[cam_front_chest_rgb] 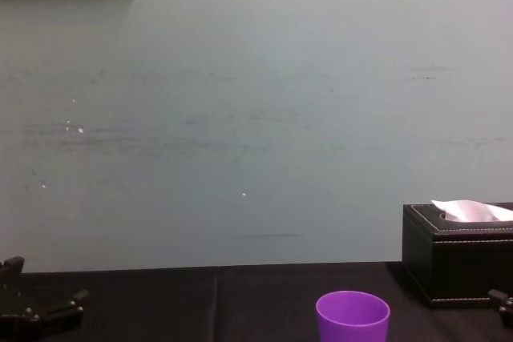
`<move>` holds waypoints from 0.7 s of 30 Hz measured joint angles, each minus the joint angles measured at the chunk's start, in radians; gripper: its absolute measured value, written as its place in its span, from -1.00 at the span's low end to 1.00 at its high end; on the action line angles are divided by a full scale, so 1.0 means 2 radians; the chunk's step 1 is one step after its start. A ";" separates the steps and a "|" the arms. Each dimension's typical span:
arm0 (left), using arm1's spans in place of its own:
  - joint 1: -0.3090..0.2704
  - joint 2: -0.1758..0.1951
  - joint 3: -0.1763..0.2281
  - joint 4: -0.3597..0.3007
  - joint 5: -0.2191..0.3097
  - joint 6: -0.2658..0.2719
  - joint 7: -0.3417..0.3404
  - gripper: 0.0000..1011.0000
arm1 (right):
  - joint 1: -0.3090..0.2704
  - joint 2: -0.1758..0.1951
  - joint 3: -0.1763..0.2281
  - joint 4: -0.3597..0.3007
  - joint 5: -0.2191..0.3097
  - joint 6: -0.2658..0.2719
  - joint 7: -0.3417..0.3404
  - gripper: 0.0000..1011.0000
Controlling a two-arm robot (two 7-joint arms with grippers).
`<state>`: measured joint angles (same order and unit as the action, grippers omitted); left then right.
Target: Stack the three plastic cups sequentially using one hand.
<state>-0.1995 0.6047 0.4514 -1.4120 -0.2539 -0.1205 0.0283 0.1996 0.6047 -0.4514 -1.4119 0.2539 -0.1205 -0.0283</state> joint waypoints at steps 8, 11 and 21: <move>0.000 0.000 0.000 0.000 0.000 0.000 0.000 1.00 | 0.000 0.000 0.000 0.000 0.000 0.000 0.000 0.99; 0.000 0.000 0.000 0.000 0.000 0.000 0.000 1.00 | 0.000 0.000 0.000 0.000 0.000 0.000 0.000 0.99; 0.000 0.000 0.000 0.000 0.000 0.000 0.000 1.00 | 0.000 0.000 0.000 0.000 0.000 0.000 0.000 0.99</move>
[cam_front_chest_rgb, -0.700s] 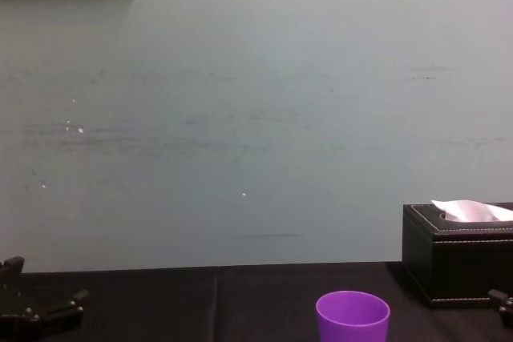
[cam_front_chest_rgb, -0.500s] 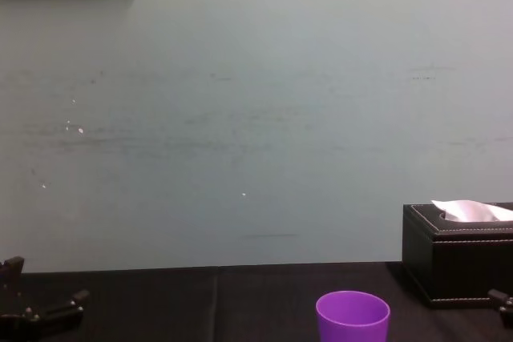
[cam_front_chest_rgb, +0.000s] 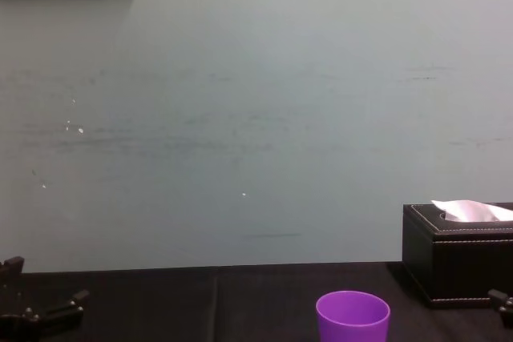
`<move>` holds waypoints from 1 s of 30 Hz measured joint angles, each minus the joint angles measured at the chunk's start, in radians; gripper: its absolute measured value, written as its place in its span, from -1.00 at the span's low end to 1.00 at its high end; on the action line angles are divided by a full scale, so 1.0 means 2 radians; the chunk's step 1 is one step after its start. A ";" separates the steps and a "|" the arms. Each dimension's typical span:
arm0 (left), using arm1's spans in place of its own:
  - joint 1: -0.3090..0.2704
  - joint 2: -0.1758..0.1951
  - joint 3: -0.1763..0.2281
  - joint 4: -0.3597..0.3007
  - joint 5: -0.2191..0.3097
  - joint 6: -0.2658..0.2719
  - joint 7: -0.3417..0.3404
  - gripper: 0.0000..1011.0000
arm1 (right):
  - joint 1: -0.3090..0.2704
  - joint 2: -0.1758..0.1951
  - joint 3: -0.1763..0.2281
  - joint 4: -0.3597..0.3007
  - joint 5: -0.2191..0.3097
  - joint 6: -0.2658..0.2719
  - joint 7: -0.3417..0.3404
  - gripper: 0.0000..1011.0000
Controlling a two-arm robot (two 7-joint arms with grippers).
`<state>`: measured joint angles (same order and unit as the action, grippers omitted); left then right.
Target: Stack the three plastic cups sequentially using one hand.
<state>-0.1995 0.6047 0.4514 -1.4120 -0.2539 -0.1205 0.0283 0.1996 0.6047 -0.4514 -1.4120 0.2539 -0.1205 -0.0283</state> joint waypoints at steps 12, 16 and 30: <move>0.000 0.000 0.000 0.000 0.000 0.000 0.000 1.00 | 0.000 0.000 0.000 0.000 0.000 0.000 0.000 0.99; 0.000 0.000 0.000 0.000 0.000 0.000 0.000 1.00 | 0.000 0.000 0.000 0.000 0.000 0.000 0.000 0.99; 0.000 0.000 0.000 0.000 0.000 0.000 0.000 1.00 | -0.002 -0.001 0.003 -0.003 0.001 0.000 0.004 0.99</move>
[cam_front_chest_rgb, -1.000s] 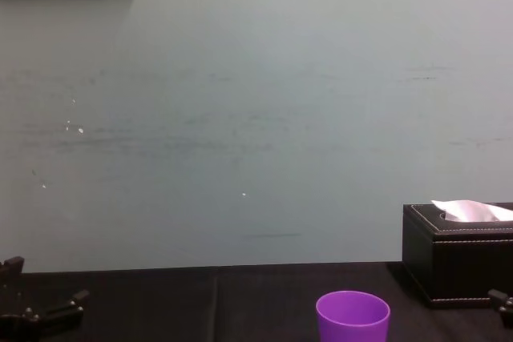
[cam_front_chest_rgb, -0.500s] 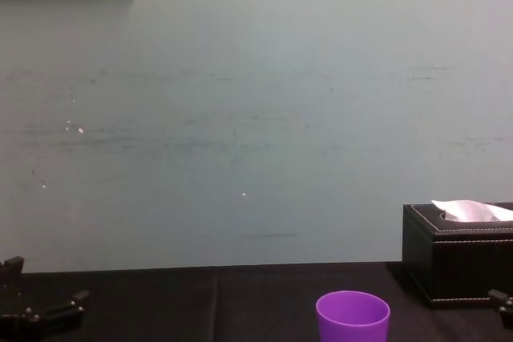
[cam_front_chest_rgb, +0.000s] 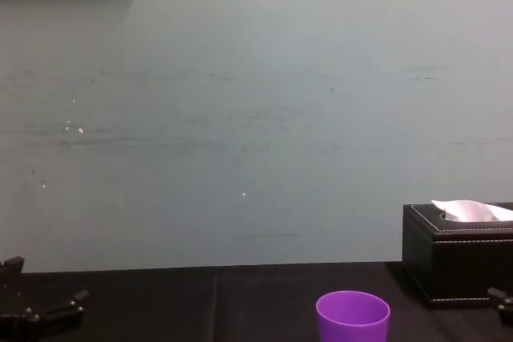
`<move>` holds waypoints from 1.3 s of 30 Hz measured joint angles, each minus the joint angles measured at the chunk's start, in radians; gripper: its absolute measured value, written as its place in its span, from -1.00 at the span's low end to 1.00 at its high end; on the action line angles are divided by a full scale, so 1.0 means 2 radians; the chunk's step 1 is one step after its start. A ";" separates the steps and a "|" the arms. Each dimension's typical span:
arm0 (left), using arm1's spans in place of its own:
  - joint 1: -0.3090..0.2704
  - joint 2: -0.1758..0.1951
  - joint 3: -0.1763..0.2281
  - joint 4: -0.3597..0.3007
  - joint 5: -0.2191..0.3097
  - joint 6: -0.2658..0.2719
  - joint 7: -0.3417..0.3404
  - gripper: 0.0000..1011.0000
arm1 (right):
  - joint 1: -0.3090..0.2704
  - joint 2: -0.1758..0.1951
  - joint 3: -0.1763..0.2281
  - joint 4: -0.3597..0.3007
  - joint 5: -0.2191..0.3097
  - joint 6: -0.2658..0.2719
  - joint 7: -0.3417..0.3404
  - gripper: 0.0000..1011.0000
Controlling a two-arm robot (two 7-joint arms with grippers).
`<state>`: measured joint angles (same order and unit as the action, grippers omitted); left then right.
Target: Stack the three plastic cups sequentially using one hand.
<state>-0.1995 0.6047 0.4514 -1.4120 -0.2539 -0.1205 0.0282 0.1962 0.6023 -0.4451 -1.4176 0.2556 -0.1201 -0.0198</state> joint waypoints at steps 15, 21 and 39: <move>0.000 0.000 0.000 0.000 0.000 0.000 0.000 1.00 | -0.082 0.033 0.072 -0.073 0.086 -0.008 0.058 0.99; 0.000 0.000 0.000 0.000 0.000 0.000 0.000 1.00 | -0.125 0.057 0.106 -0.103 0.138 -0.020 0.108 0.99; 0.000 0.000 0.000 0.000 0.000 0.000 0.000 1.00 | -0.219 0.109 0.154 -0.138 0.199 -0.064 0.262 0.99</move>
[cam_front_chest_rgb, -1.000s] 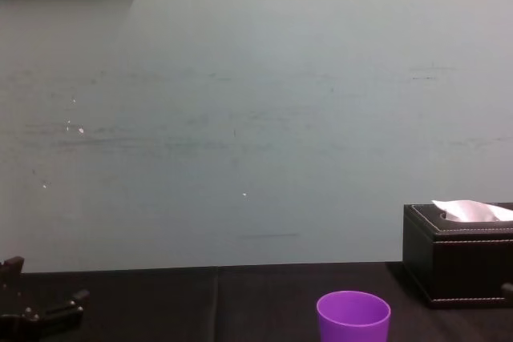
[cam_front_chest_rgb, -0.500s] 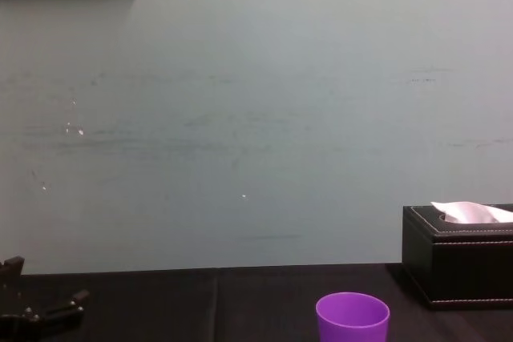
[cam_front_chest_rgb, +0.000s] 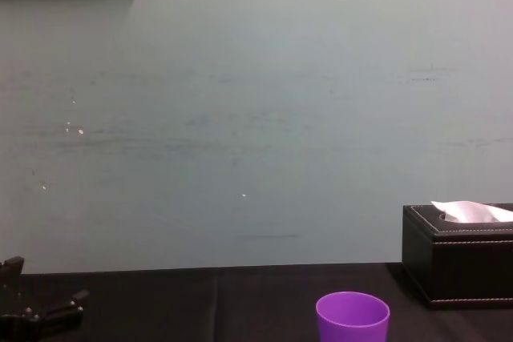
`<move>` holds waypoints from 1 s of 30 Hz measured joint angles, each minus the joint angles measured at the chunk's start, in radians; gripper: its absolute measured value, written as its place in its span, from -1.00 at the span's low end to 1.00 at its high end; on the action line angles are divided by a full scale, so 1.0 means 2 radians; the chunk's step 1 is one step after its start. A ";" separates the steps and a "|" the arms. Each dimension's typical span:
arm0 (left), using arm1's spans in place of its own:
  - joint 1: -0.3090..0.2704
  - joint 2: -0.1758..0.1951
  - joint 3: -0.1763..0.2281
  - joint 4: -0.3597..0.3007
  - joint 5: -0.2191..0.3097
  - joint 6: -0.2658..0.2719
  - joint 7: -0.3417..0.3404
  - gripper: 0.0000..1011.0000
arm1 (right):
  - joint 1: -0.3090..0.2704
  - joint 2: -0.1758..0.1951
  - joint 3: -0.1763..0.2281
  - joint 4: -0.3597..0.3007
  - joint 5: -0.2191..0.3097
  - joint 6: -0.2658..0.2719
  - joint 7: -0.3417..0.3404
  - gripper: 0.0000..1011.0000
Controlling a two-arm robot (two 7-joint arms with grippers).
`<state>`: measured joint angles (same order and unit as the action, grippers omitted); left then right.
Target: Stack the three plastic cups sequentially using one hand.
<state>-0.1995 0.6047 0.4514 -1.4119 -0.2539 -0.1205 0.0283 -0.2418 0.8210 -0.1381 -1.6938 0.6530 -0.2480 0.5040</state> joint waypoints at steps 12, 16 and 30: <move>0.000 0.000 0.000 0.000 0.000 0.000 0.000 1.00 | 0.003 -0.008 -0.017 0.022 -0.024 -0.011 0.052 0.99; 0.000 0.000 0.000 0.000 0.000 0.000 0.000 1.00 | 0.010 -0.015 -0.023 0.028 -0.029 -0.003 0.059 0.99; 0.000 0.000 0.000 0.000 0.000 0.000 0.000 1.00 | 0.035 -0.036 -0.036 0.043 -0.052 0.017 0.077 0.99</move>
<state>-0.1994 0.6047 0.4514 -1.4120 -0.2539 -0.1205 0.0283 -0.1716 0.7486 -0.2107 -1.6083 0.5496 -0.2149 0.6589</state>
